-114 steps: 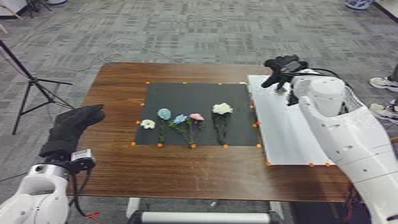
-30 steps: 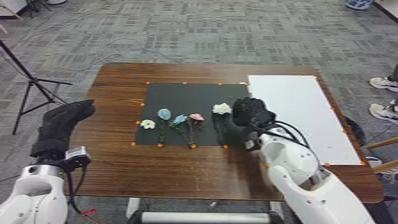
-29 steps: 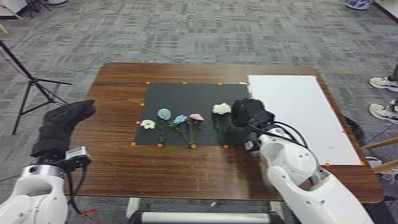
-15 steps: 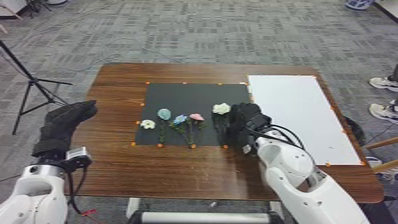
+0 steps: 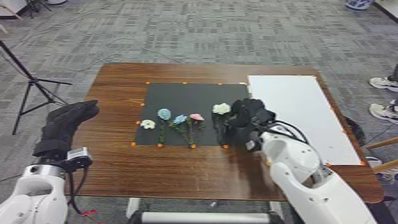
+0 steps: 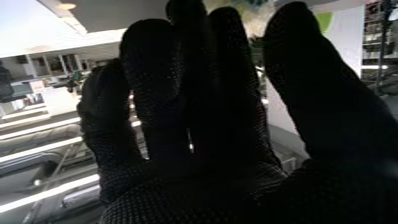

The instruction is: Arrange flowers

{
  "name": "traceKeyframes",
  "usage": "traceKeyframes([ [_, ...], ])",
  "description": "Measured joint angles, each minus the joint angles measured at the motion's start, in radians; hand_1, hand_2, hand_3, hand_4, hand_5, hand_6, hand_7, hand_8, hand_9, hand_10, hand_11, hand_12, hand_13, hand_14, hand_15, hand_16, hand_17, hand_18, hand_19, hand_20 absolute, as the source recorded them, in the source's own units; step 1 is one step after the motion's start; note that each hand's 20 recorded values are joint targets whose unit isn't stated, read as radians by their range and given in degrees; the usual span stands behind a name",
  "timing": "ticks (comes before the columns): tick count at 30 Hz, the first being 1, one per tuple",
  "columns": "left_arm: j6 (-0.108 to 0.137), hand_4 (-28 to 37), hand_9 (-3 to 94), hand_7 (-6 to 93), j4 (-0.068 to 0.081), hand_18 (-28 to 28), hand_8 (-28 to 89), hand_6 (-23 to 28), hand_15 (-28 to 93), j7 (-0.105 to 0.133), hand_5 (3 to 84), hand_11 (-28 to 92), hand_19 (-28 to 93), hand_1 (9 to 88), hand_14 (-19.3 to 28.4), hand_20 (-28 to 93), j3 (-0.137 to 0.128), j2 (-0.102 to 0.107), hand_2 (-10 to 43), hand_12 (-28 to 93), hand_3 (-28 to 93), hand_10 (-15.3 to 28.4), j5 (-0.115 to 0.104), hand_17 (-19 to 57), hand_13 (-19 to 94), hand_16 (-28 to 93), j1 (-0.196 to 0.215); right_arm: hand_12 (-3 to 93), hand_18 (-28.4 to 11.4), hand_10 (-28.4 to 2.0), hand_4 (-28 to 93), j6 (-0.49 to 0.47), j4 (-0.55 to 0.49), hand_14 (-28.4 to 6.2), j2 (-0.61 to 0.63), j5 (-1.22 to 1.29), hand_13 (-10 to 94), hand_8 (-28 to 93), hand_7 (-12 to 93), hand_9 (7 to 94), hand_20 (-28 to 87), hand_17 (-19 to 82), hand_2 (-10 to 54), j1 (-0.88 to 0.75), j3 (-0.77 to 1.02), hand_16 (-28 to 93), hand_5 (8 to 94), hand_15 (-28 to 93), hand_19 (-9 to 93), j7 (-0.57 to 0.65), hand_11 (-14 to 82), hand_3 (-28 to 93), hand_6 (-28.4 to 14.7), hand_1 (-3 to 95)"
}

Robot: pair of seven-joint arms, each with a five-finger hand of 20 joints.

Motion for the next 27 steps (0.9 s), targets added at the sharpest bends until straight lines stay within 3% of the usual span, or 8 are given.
traceKeyframes([
  [6, 0.0, -16.0, 53.5, 18.9, 0.0, 9.9, -9, 0.1, 21, 0.002, 54.8, 22, 2, 30.5, 17.2, 16, 0.0, 0.0, 0.0, 12, 67, 14.2, 0.002, 6.6, 41, -1, 0.0, 17.0, -23.4, -14.7, -19, -0.086, -0.04, -13.4, 0.003, 0.01, 62, -10, 18, 64.7, 54, 29, -9.5, -0.006, 0.057, 32, 59.0, 58, 72, -0.01, 13.2, 69, -1.7, 33.3],
  [10, 0.0, -16.1, 53.5, 19.1, 0.0, 9.8, -9, 0.0, 21, 0.003, 54.9, 22, 3, 30.6, 17.3, 17, 0.0, 0.0, 0.0, 12, 67, 14.2, 0.017, 7.4, 41, -1, 0.0, 15.5, -20.3, -16.8, -19, -0.168, -0.114, -16.1, -0.003, 0.072, 52, -9, 16, 53.1, 40, 25, -2.3, -0.047, 0.177, 22, 53.2, 25, 52, -0.038, 8.2, 69, -3.5, 27.0],
  [13, -0.007, -16.4, 53.6, 18.9, 0.0, 9.8, -9, 0.2, 20, 0.004, 55.1, 22, 4, 30.3, 17.1, 17, -0.001, -0.001, 0.8, 12, 67, 14.3, 0.05, 8.6, 41, -2, -0.002, 14.8, -19.4, -17.1, -18, -0.245, -0.174, -16.9, -0.038, 0.243, 50, -9, 16, 52.9, 35, 23, 0.9, -0.099, 0.346, 22, 53.0, 20, 45, -0.129, 7.6, 69, -3.7, 23.2],
  [16, -0.015, -16.7, 53.7, 18.8, -0.004, 9.8, -9, 0.2, 20, 0.008, 55.5, 22, 4, 30.2, 17.1, 17, -0.012, -0.006, 1.3, 12, 67, 14.4, 0.053, 8.8, 41, -2, 0.001, 14.4, -18.7, -17.7, -16, -0.317, -0.211, -18.1, -0.1, 0.445, 47, -9, 13, 53.3, 31, 22, 3.5, -0.144, 0.511, 23, 52.6, 15, 35, -0.198, 6.8, 68, -4.0, 17.0],
  [19, -0.015, -16.8, 53.8, 18.8, -0.029, 9.7, -9, 0.2, 20, 0.019, 56.0, 22, 3, 29.9, 17.0, 17, -0.035, -0.02, 1.6, 12, 67, 14.5, 0.053, 9.0, 41, -2, 0.022, 13.6, -18.7, -17.8, -15, -0.287, -0.227, -18.9, -0.156, 0.581, 37, -7, 9, 46.2, 29, 19, 5.5, -0.186, 0.615, 23, 46.3, 10, 27, -0.199, 5.2, 67, -4.0, 12.1],
  [24, -0.015, -17.1, 54.0, 18.8, -0.088, 9.5, -9, 0.2, 19, 0.043, 56.2, 21, 3, 29.6, 17.0, 17, -0.053, -0.055, 1.9, 12, 67, 14.5, 0.074, 9.1, 41, -2, 0.072, 11.4, -16.9, -16.1, -16, -0.108, -0.22, -16.5, -0.257, 0.768, 23, -7, 5, 37.1, 25, 11, 6.3, -0.247, 0.68, 19, 36.9, 2, 17, -0.258, 2.8, 69, -2.6, 6.0],
  [27, -0.015, -17.1, 54.0, 18.8, -0.098, 9.5, -9, 0.1, 19, 0.058, 56.3, 21, 3, 29.5, 16.9, 17, -0.04, -0.083, 2.0, 12, 68, 14.5, 0.104, 9.1, 41, -2, 0.078, 10.4, -16.8, -14.7, -17, -0.121, -0.2, -15.3, -0.357, 0.932, 22, -7, 5, 35.8, 23, 9, 6.0, -0.266, 0.686, 17, 35.0, 1, 17, -0.386, 2.6, 70, -2.1, 4.4],
])
